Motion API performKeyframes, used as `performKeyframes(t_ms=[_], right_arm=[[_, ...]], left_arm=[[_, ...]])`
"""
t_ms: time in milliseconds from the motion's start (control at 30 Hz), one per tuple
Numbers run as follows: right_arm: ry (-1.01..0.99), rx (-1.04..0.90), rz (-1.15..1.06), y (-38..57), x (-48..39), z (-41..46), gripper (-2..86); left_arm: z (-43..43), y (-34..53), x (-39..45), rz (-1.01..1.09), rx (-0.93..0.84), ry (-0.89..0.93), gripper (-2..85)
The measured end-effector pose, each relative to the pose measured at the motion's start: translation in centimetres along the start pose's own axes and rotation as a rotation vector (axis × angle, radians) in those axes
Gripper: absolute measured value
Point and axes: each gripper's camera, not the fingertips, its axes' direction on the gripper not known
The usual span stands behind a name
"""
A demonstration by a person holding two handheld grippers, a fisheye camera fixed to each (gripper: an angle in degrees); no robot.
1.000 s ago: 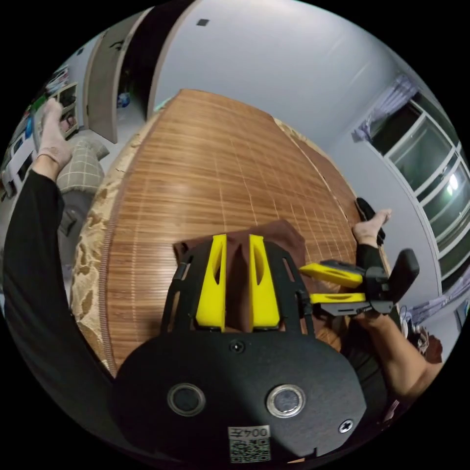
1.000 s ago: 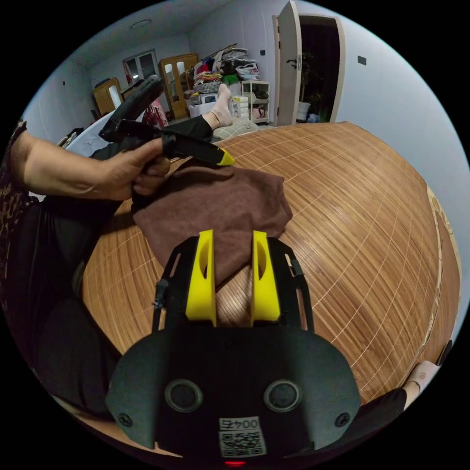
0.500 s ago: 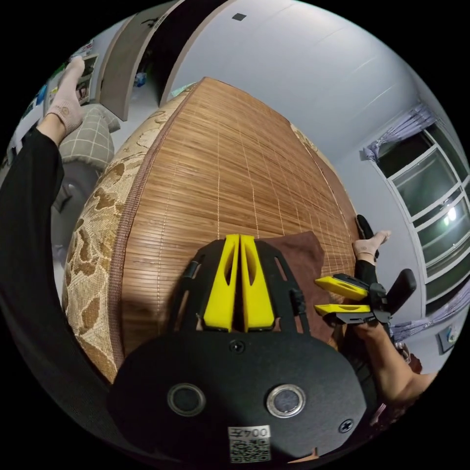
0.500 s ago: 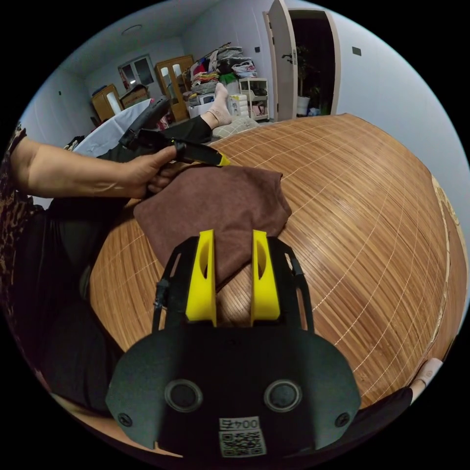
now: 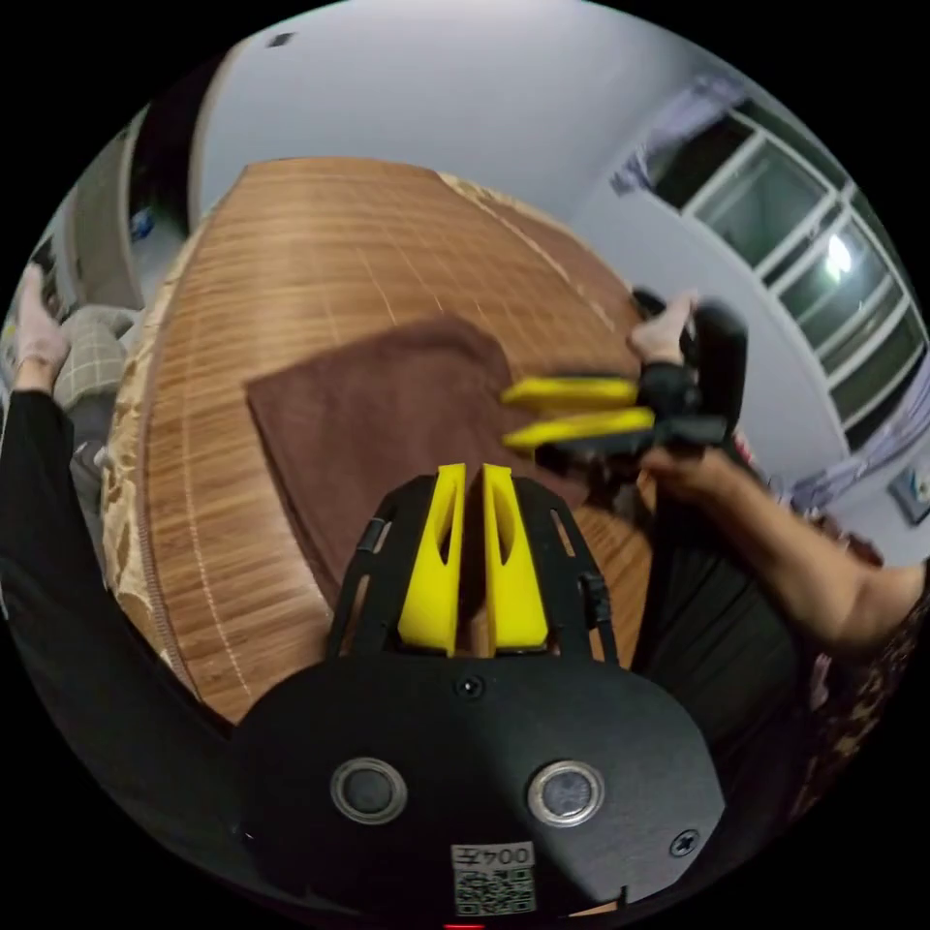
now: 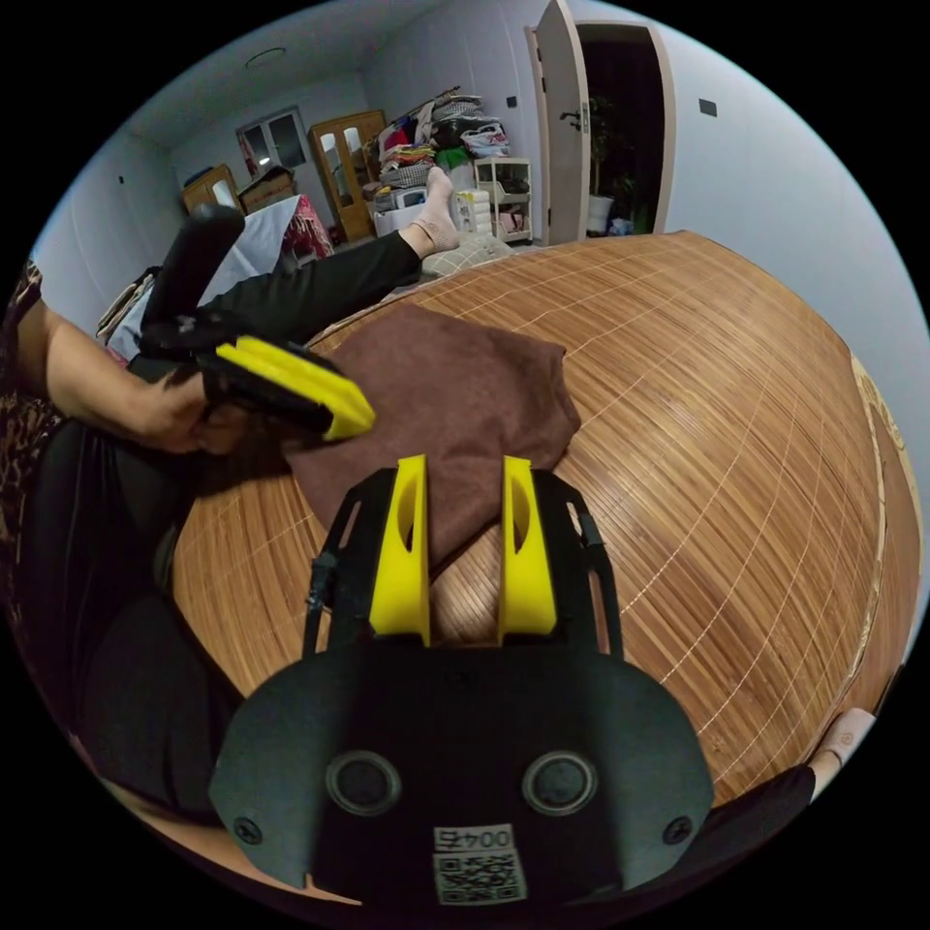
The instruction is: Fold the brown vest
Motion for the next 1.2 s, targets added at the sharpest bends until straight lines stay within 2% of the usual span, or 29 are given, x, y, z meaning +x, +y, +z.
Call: performKeyframes(t_ms=[33, 300, 400, 567, 633, 767, 833, 900, 1067, 1200], right_arm=[[0.003, -0.004, -0.003, 0.1, 0.3, 0.0, 11.7], [-0.030, 0.002, 0.047, 1.0, 3.5, -0.5, 11.7], [-0.163, 0.008, 0.257, 2.2, 7.0, -2.3, 12.4], [-0.514, 0.043, 0.655, 8.2, 12.0, -4.7, 13.9], [-0.599, 0.037, 0.747, 9.8, 12.7, -4.1, 13.8], [-0.562, -0.100, 0.807, 10.3, 13.1, -2.4, 14.0], [-0.582, -0.102, 0.828, 10.7, 13.2, -2.0, 13.6], [-0.587, -0.094, 0.849, 11.3, 13.5, -2.0, 13.5], [-0.633, -0.069, 0.878, 12.7, 14.3, -1.5, 13.4], [-0.666, -0.052, 0.887, 13.3, 14.0, -0.7, 12.5]], left_arm=[[0.2, 0.5, 0.3, 0.054, 0.025, -0.028, 1.5], [1.0, 1.4, -0.2, 0.059, 0.014, -0.042, 1.2], [1.2, 1.8, -0.5, 0.060, 0.017, -0.041, 1.3], [1.4, 2.4, -2.1, 0.011, 0.028, 0.031, 1.9], [1.4, 2.6, -2.9, -0.017, 0.034, 0.068, 2.4], [1.0, 3.4, -4.0, -0.039, 0.063, 0.144, 4.9], [0.2, 3.7, -4.1, -0.060, 0.068, 0.156, 7.2], [-0.9, 4.2, -4.8, -0.126, 0.094, 0.217, 8.8], [0.3, 8.4, -7.8, -0.518, 0.070, 0.648, 11.0], [3.2, 11.1, -8.3, -0.668, -0.009, 0.756, 12.1]])
